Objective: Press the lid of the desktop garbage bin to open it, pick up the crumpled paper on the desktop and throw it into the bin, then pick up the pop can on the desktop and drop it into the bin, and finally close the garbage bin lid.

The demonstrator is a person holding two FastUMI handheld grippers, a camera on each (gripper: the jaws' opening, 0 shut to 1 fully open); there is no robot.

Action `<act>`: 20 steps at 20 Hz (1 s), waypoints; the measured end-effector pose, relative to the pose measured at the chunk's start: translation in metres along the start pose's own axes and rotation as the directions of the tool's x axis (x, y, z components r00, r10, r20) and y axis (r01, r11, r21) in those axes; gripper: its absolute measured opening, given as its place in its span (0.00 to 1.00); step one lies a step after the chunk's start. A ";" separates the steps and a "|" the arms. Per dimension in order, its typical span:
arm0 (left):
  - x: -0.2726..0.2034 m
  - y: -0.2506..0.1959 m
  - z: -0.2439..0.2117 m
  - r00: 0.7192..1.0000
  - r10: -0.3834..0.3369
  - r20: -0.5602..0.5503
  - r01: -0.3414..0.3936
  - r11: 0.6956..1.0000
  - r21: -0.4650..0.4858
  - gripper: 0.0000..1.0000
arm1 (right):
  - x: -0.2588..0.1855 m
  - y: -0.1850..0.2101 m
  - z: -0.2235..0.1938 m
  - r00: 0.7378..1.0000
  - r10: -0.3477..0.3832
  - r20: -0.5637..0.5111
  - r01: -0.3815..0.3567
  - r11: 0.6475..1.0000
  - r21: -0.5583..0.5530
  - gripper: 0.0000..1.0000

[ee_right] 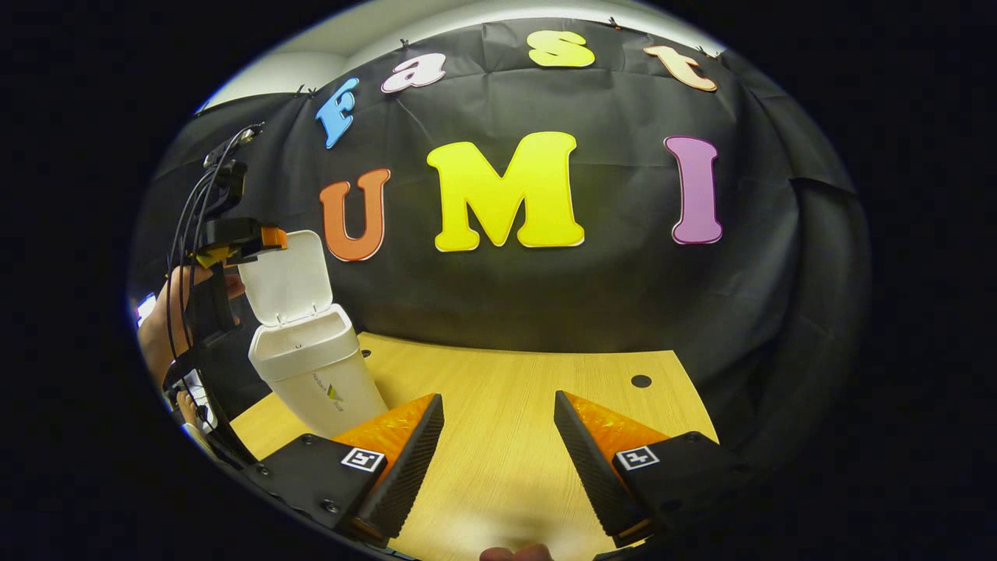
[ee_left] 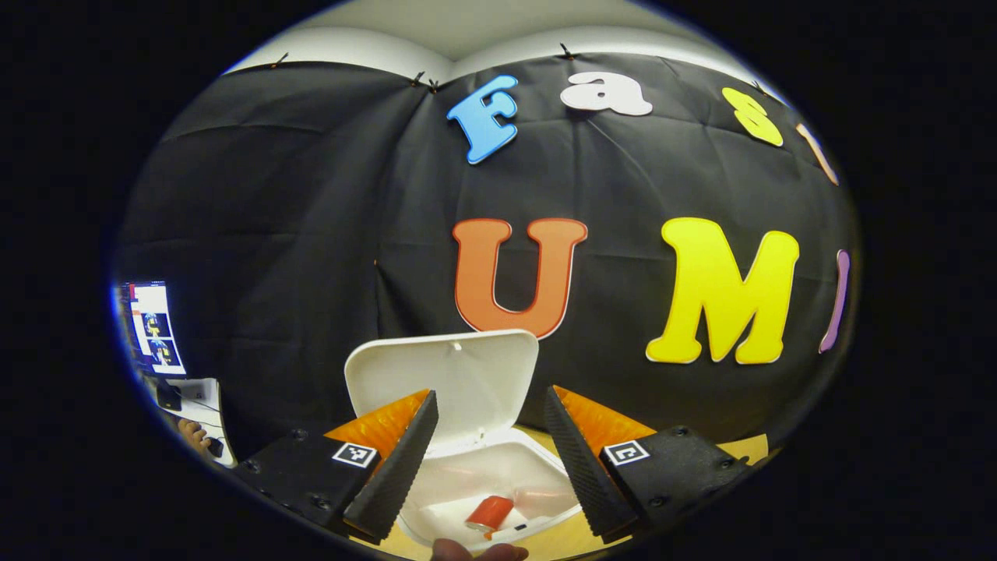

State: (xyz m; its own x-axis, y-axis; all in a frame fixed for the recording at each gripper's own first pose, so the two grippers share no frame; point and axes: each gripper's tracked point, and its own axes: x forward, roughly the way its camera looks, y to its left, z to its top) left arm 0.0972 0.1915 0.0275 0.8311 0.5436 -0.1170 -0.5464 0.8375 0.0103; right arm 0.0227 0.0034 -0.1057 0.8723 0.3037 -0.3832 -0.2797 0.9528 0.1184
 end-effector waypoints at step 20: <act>0.087 0.023 0.020 0.985 0.161 -0.057 -0.160 0.987 0.028 0.92 | 0.018 0.046 0.041 0.998 0.064 0.017 -0.064 0.997 -0.046 0.92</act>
State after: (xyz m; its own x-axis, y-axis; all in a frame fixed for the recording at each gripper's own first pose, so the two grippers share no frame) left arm 0.1593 0.2592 0.0373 0.7251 0.6673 -0.1702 -0.6688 0.7413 0.0569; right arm 0.0426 0.0527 -0.0695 0.8590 0.3645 -0.3596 -0.3526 0.9303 0.1005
